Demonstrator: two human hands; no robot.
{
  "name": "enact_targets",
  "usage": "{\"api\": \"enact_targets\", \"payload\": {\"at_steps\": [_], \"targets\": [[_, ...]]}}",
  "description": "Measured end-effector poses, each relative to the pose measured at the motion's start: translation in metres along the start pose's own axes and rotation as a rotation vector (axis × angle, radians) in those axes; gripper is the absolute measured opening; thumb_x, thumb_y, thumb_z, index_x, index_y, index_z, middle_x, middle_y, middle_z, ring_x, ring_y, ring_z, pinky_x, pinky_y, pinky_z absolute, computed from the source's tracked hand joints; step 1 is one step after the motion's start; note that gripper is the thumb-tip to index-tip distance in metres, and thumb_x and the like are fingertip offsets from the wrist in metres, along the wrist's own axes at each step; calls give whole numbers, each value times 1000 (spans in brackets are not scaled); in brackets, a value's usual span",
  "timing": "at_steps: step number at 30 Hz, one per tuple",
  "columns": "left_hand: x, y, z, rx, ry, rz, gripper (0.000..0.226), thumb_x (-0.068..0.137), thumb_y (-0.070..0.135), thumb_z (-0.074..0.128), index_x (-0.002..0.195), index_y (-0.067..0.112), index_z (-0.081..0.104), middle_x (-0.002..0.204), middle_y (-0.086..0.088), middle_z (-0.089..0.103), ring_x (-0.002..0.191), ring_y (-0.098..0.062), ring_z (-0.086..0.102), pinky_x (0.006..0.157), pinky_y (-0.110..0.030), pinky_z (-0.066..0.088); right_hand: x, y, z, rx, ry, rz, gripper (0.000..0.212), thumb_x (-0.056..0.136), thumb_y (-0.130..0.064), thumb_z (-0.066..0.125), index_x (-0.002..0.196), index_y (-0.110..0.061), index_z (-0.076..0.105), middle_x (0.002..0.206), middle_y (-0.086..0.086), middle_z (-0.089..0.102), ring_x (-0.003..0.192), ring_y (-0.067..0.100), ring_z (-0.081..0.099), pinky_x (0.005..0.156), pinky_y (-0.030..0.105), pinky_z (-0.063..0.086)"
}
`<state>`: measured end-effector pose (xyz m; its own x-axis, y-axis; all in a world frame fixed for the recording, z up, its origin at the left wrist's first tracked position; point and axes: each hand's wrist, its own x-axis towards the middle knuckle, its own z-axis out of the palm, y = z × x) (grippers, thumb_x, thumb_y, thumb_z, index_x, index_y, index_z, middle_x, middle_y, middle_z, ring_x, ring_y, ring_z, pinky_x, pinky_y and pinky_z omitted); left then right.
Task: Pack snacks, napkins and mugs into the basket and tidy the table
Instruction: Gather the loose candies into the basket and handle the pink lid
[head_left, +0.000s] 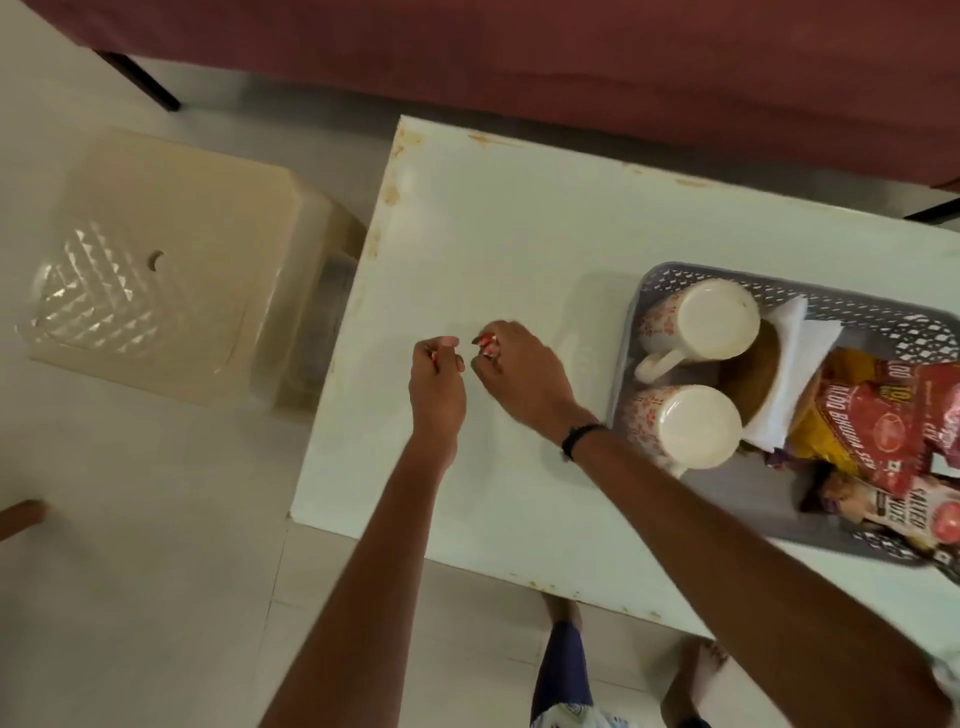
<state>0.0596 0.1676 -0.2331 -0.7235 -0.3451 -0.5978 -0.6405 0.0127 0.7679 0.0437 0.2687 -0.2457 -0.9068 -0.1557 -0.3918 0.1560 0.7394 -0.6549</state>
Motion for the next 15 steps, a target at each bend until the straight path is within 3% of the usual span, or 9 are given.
{"api": "enact_targets", "payload": {"at_steps": [2, 4, 7, 10, 13, 15], "targets": [[-20, 4, 14, 24, -79, 17, 14, 97, 23, 41, 103, 19, 53, 89, 1, 56, 75, -12, 49, 72, -29, 39, -27, -1, -16, 365, 59, 120, 18, 88, -26, 51, 96, -13, 62, 84, -3, 64, 71, 11, 58, 62, 18, 46], [-45, 14, 32, 46, -175, 54, 13, 97, 23, 41, 101, 21, 54, 86, 3, 58, 71, -8, 49, 62, -20, 40, -49, 0, -38, 617, 124, 208, 17, 89, -26, 51, 79, -18, 63, 62, -13, 59, 55, -2, 52, 49, 7, 37], [-88, 32, 67, 29, -289, 72, 17, 98, 32, 41, 92, 22, 54, 68, 10, 53, 57, -3, 45, 46, -11, 36, -82, 13, -81, 893, 197, 264, 27, 92, -28, 52, 66, -28, 61, 52, -15, 57, 48, 0, 50, 48, 16, 40], [-135, 47, 107, -87, -447, 35, 35, 99, 41, 32, 84, 21, 56, 62, 10, 55, 54, 0, 52, 49, -13, 40, -115, 43, -124, 1013, 266, 276, 24, 94, -29, 52, 79, -23, 70, 65, -1, 68, 58, 13, 64, 54, 26, 54], [-180, 49, 154, -190, -496, -38, 37, 99, 32, 29, 103, 15, 61, 67, -4, 51, 56, -9, 45, 52, -23, 33, -156, 86, -162, 1027, 380, 320, 21, 93, -23, 53, 81, -22, 70, 58, -9, 67, 48, 3, 59, 41, 14, 42], [-210, 41, 190, -125, -528, -37, 35, 98, 26, 30, 112, 15, 61, 66, -5, 39, 55, -10, 33, 52, -24, 26, -187, 122, -184, 998, 460, 368, 20, 93, -24, 55, 77, -26, 67, 50, -12, 60, 44, 2, 50, 38, 14, 35]]}}
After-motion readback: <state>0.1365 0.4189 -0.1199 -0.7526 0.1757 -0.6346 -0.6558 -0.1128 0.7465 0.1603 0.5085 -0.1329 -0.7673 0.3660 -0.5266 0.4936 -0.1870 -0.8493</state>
